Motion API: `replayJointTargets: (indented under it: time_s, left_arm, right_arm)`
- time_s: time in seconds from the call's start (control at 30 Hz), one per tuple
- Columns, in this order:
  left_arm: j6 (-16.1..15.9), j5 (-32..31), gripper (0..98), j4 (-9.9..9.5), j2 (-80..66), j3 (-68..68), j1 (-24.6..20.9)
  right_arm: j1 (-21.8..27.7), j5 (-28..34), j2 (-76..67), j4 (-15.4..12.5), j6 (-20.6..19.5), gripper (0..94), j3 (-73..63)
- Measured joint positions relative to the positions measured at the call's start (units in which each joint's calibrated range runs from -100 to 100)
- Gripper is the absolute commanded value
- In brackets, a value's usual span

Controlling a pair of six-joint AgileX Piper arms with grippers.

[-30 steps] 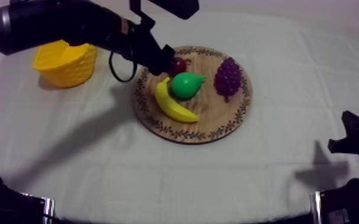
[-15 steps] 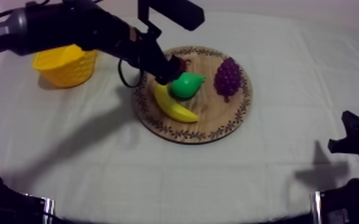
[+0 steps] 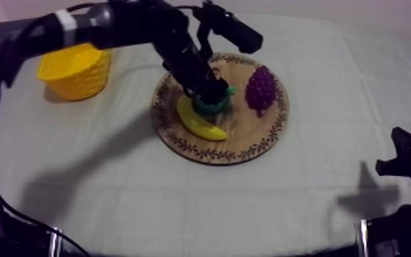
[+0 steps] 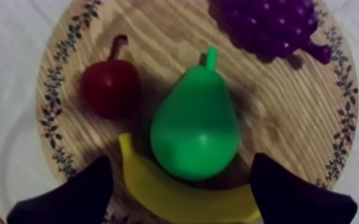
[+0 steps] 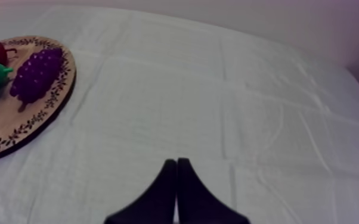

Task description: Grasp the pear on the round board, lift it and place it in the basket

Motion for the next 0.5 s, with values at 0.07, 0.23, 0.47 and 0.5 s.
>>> replayJointTargets:
  time_s: [0.07,0.23,0.47,0.5]
  left_arm:
    - [0.26,3.76,79.2,-0.12,3.09,-4.45,0.35]
    - [1.73,13.9,68.5,-1.35,10.32,-14.28,0.94]
    - [4.16,23.09,58.4,-2.37,15.34,-22.1,0.78]
    - [4.54,23.76,57.4,-2.59,15.49,-22.41,0.78]
  right_arm:
    - [0.0,0.0,0.0,0.0,0.0,0.3,0.0]
    - [0.0,0.0,0.0,0.0,0.0,0.3,0.0]
    - [0.0,0.0,0.0,0.0,0.0,0.3,0.0]
    - [0.0,0.0,0.0,0.0,0.0,0.3,0.0]
